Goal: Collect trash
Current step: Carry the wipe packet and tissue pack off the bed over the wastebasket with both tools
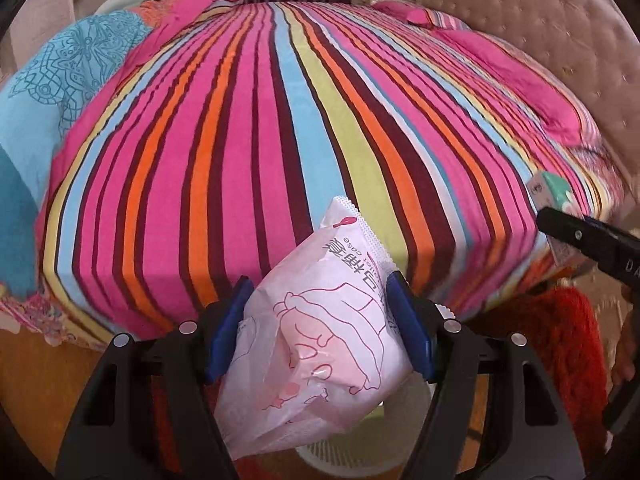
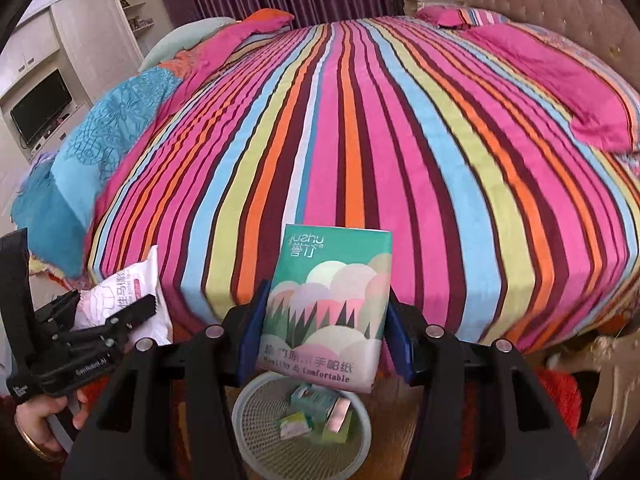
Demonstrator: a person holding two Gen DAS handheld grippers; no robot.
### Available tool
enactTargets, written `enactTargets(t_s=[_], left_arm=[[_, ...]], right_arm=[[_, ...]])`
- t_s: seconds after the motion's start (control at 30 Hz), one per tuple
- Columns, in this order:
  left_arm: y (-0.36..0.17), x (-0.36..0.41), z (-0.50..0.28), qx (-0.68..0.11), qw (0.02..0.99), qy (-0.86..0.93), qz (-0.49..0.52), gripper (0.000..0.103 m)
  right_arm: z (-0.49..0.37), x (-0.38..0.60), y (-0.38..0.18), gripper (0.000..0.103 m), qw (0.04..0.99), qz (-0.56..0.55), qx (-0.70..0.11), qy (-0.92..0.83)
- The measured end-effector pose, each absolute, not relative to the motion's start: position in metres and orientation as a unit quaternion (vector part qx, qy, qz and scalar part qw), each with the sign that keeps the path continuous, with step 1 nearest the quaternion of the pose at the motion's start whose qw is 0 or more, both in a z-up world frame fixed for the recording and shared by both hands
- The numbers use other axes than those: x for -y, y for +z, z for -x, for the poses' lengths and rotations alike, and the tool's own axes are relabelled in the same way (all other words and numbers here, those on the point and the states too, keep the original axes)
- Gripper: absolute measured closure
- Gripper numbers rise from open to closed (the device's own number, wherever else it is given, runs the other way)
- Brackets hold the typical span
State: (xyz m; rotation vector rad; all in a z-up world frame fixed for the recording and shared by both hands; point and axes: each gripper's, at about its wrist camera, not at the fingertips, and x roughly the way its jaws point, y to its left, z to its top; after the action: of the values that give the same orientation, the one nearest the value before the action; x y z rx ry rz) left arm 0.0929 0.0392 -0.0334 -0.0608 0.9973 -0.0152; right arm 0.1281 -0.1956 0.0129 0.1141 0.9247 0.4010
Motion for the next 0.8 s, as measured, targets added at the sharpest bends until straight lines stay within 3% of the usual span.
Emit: enactTargets(t_s=[0.8], left_arm=[[-0.121, -0.002, -0.041, -0.604, 0.794, -0.064, 0.029, 0.036]], right_arm=[[-0.090, 0.165, -0.084, 0.053, 0.763, -0.057, -0.612, 0.199]])
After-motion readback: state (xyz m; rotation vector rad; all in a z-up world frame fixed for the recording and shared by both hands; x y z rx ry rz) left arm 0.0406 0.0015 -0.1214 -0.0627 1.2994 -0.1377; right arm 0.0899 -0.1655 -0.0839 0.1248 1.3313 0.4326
